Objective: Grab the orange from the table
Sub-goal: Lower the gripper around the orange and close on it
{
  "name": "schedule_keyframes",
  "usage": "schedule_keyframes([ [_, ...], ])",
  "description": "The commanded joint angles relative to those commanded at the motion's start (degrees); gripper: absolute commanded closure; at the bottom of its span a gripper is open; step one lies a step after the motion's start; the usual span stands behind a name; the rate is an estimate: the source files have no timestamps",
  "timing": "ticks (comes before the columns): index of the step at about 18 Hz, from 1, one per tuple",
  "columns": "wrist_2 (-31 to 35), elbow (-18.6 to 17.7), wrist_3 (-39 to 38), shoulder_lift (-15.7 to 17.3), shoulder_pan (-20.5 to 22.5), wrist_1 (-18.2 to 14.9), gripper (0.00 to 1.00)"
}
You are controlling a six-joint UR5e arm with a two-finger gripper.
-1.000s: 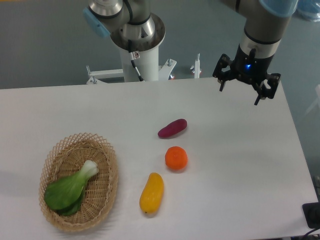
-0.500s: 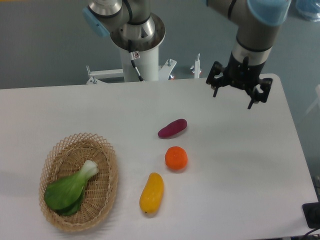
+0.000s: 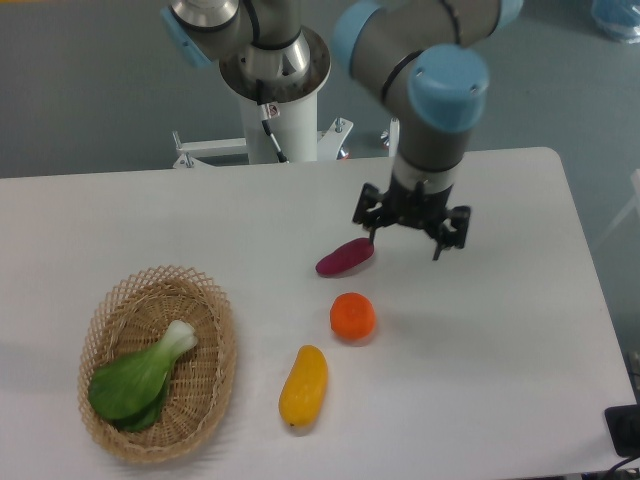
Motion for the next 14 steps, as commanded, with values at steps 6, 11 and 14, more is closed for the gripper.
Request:
schedule_keyframes([
  [6, 0.53, -0.53, -2.65, -6.16, -3.08, 3.42, 0.0],
  [11, 0.53, -4.12, -2.21, -7.66, -3.08, 11.68, 0.0],
  [14, 0.79, -4.13, -2.56, -8.97, -3.08, 12.57, 0.0],
])
